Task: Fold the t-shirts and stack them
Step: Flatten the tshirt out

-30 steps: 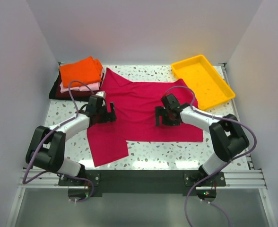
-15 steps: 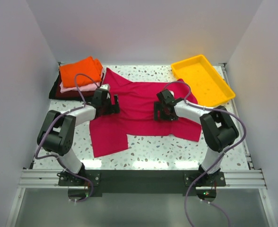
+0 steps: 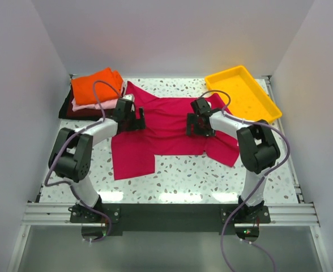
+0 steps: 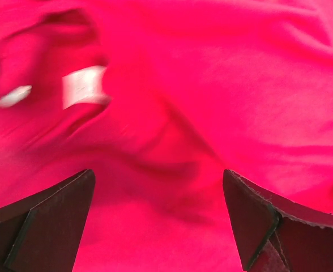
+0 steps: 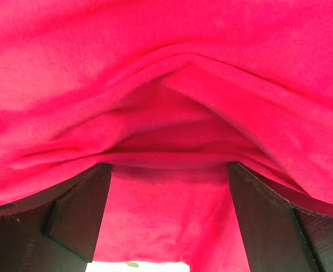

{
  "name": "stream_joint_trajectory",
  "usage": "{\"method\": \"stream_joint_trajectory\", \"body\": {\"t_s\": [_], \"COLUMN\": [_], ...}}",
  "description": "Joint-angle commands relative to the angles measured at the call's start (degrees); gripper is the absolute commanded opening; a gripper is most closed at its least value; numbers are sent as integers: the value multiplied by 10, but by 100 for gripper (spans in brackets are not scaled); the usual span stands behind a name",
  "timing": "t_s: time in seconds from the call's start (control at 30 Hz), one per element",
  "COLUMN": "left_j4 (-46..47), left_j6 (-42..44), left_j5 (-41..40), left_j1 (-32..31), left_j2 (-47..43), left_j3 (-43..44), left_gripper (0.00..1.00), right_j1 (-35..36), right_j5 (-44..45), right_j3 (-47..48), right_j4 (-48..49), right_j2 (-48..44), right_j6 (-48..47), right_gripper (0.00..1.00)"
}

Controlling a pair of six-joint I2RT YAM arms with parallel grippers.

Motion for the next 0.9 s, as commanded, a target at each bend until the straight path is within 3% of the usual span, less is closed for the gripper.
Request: {"method": "stream_joint_trajectory", "body": {"t_s": [0.0,0.17,0.3,0.5,0.7,0.87], "left_j4": [-48,-120,-194,-272,-293,-318], "left_j6": [-24,-127,-204,-251,-277,-323], "left_j5": [-123,-253,-269,-272,-251,-250], "left_j1": [-8,-21,-29,-34,-45,-85], "left_j2": [-109,-286,-386,-432,-434,-442], "left_j3": [-33,-172,-243,-291,-308,-327], "left_gripper": [100,100,100,100,100,97], "right_j1": [-2,-2,-2,-1,-2,-2], "right_j5": [-18,-38,-54,-70,-78,-89], "right_j3": [13,-40,-85,-152,-201,-216], "right_j4": [-11,21,47,71,87,99], "right_j2": [-22,-101,-154,-233,-277,-293], "right_j6": [-8,2,12,24,31,35], "right_gripper": [88,88,88,89,90,91]}}
